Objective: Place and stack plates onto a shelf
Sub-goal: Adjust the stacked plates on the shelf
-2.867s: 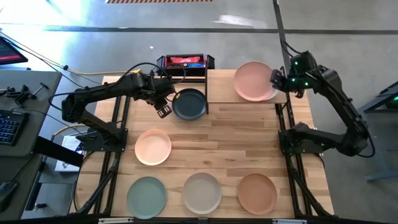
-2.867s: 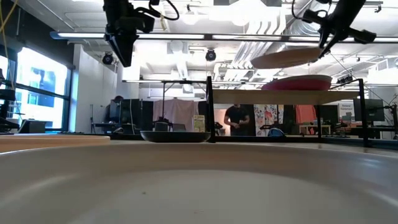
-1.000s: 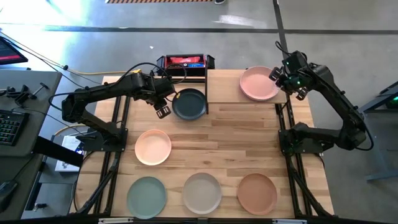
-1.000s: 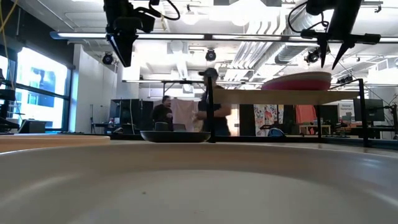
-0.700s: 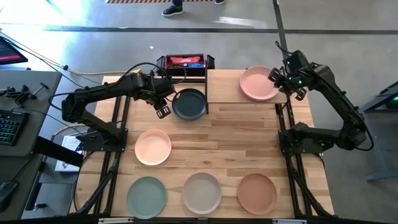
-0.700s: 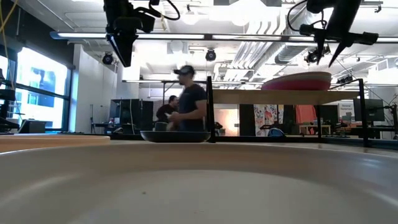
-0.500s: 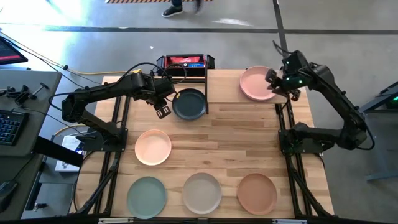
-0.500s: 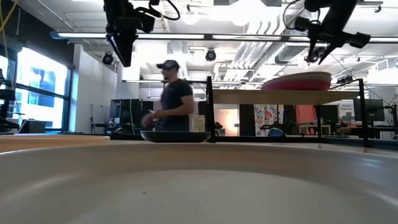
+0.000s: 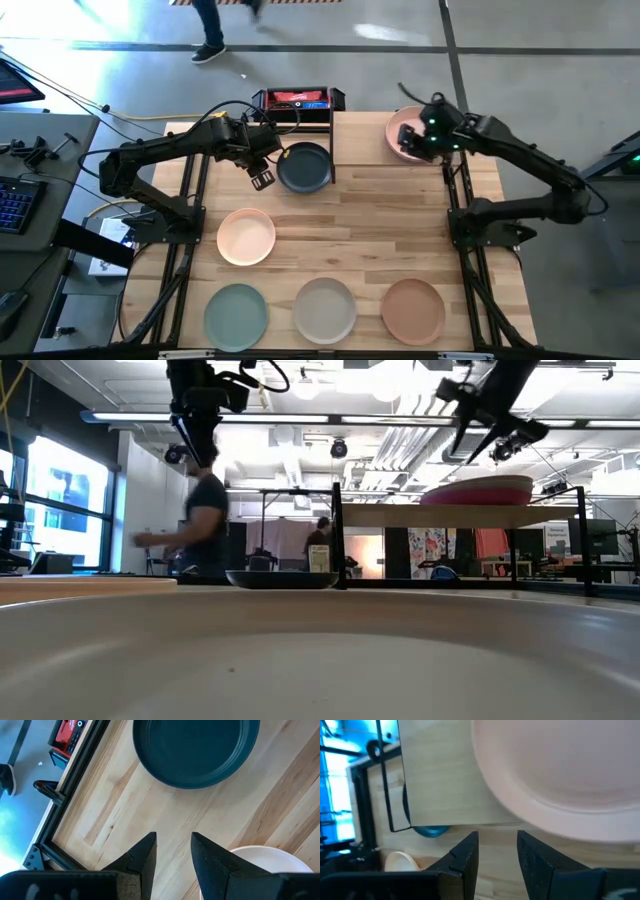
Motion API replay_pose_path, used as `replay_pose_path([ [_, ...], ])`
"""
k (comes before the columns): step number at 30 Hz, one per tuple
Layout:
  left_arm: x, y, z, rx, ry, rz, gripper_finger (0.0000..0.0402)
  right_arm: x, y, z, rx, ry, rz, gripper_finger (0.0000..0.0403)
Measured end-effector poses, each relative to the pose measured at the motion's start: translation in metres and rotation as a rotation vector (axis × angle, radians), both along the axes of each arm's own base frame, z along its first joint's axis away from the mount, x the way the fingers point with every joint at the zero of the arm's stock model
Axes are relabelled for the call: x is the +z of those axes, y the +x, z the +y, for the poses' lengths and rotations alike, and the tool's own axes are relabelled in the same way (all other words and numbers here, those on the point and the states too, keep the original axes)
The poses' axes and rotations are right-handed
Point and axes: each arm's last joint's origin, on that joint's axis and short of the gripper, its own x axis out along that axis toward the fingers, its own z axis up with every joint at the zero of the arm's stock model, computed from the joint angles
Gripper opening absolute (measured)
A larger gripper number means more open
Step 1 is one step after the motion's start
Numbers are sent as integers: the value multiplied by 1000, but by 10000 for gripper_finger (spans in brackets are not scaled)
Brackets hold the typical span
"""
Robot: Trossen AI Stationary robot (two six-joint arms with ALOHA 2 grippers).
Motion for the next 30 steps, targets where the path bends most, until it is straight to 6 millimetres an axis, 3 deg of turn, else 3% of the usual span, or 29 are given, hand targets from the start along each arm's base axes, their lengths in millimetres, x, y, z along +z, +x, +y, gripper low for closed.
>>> replay_pose_path([
  [5,0,0,0,0,0,0,111,-17,26,-5,58,18,54,112],
  [9,0,0,0,0,0,0,111,-27,35,-9,57,24,107,112],
  [18,0,0,0,0,0,0,111,-41,44,-17,28,24,175,112],
  [30,0,0,0,0,0,0,111,-41,40,-17,-17,1,229,112],
])
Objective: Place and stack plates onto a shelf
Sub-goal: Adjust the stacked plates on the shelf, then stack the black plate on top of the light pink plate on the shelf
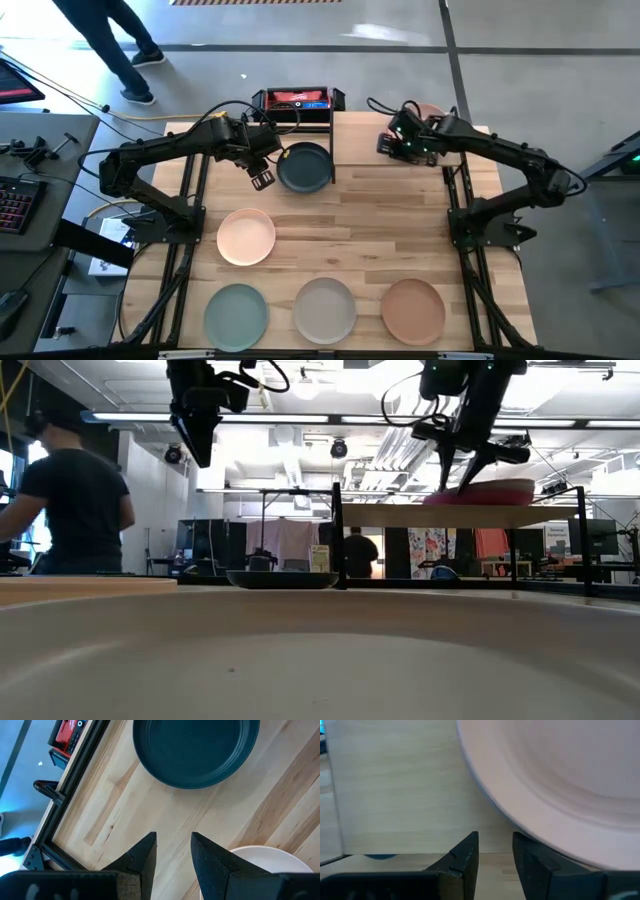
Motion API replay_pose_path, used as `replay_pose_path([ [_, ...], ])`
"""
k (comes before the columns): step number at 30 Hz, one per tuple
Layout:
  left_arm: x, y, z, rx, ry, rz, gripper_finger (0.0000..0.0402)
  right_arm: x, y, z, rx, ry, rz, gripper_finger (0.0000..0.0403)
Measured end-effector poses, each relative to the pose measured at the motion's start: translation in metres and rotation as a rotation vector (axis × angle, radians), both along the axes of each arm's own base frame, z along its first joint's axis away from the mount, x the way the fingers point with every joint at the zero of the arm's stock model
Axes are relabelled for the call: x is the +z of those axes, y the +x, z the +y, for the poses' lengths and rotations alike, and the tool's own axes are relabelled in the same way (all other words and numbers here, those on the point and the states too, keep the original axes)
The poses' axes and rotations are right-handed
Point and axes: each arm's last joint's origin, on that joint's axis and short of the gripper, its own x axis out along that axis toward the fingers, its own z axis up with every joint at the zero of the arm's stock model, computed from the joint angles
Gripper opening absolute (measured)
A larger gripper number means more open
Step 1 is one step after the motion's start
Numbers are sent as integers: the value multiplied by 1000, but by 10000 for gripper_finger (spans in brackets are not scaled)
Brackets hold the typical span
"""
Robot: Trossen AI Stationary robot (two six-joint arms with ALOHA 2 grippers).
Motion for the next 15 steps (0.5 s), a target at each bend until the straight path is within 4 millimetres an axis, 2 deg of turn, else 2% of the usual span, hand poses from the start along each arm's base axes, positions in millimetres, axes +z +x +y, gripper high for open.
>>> replay_pose_path([
  [7,0,0,0,0,0,0,111,-2,-8,-4,-24,26,45,112],
  [15,-1,-2,-1,-3,-22,18,111,-1,-1,4,51,82,-10,112],
])
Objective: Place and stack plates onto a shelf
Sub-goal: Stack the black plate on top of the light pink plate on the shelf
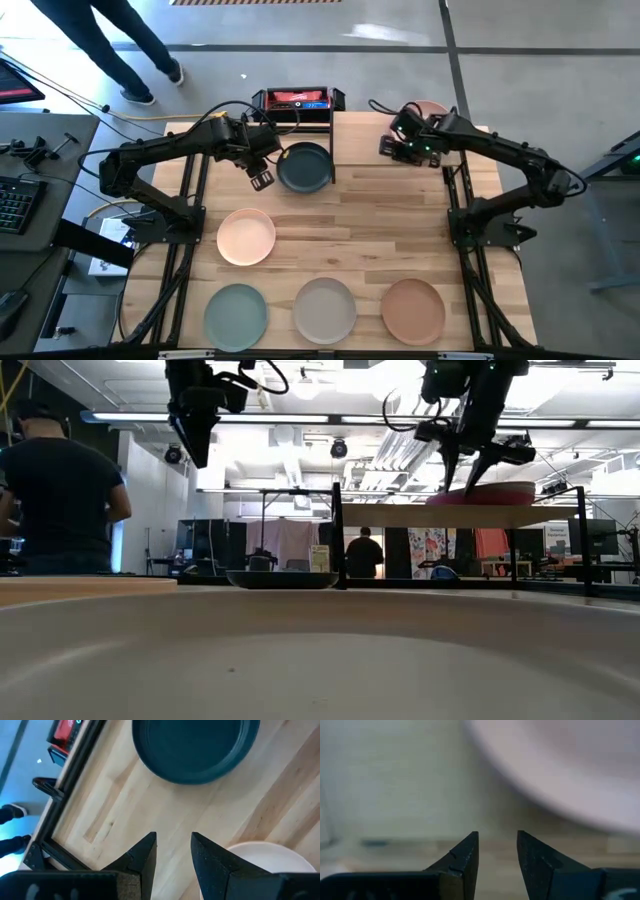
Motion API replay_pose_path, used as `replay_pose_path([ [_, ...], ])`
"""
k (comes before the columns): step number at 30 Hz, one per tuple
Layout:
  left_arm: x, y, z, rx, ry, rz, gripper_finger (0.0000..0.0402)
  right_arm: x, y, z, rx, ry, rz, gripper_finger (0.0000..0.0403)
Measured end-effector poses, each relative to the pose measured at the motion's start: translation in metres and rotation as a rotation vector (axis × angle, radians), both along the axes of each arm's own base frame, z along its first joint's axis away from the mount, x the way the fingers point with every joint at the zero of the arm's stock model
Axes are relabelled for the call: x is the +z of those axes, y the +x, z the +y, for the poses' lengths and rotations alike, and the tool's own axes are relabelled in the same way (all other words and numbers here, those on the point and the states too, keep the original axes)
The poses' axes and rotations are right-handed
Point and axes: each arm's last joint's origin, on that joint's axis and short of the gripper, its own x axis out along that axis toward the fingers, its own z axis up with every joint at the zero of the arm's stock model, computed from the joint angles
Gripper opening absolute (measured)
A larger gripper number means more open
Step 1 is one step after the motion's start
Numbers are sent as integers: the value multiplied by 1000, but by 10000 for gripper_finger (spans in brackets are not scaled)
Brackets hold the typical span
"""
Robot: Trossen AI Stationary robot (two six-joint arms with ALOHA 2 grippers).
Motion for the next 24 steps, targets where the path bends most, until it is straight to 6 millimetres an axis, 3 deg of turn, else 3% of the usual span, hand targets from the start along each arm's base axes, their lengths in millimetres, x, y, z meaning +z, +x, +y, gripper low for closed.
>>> replay_pose_path([
  [6,-6,-3,-6,-13,-97,27,111,2,18,27,114,52,-72,112],
  [16,-54,-12,-30,-29,-175,213,111,4,38,85,268,96,-119,112],
  [24,-73,-16,-45,22,-195,257,110,3,42,111,344,47,-111,112],
])
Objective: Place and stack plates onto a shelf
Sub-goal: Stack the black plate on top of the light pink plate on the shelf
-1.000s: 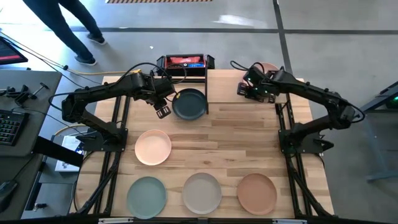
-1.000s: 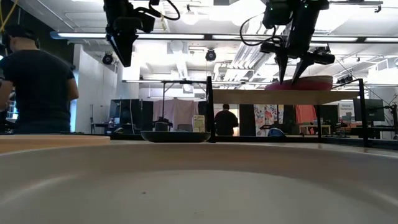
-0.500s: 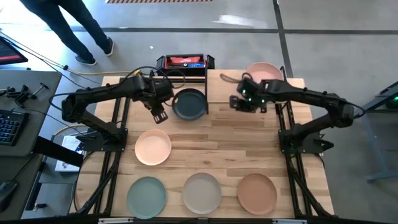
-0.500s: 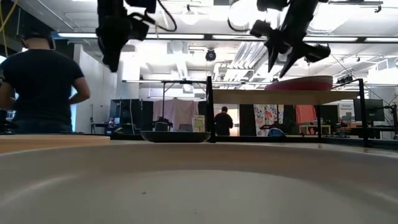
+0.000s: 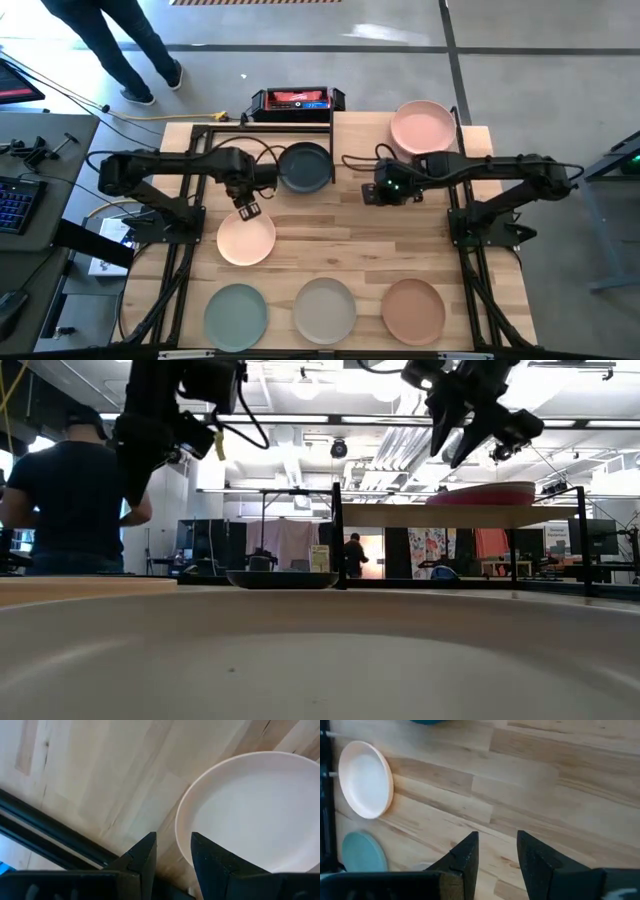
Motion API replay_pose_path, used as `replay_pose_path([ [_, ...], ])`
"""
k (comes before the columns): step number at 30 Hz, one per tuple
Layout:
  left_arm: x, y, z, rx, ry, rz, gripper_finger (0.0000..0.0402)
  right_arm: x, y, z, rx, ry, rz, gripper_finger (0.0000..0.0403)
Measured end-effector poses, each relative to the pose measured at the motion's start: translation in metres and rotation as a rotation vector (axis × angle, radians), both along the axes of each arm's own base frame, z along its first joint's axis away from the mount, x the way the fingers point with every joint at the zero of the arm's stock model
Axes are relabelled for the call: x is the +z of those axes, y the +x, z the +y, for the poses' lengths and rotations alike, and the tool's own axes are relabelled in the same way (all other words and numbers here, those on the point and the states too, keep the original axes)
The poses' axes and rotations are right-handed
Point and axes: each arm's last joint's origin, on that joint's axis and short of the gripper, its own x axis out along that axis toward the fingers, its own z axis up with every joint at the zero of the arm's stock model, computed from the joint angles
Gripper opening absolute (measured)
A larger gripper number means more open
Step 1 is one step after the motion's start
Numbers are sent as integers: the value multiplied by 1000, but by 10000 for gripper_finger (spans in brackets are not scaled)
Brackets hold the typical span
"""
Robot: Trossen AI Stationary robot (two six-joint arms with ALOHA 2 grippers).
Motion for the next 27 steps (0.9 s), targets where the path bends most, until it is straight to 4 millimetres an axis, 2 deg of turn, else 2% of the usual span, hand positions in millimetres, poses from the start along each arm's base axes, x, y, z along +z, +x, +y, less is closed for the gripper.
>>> replay_pose_path([
  [4,-1,10,-4,-84,9,-82,110,0,0,11,58,-9,0,112],
  [11,3,38,-6,-379,75,-318,110,0,0,27,190,-44,2,112],
  [15,7,48,-1,-523,133,-397,110,0,-1,34,217,-46,2,112],
  [20,1,56,9,-587,162,-398,110,-1,-1,40,232,-76,4,112],
  [27,-24,70,20,-668,146,-309,110,-1,-1,41,227,-95,7,112],
])
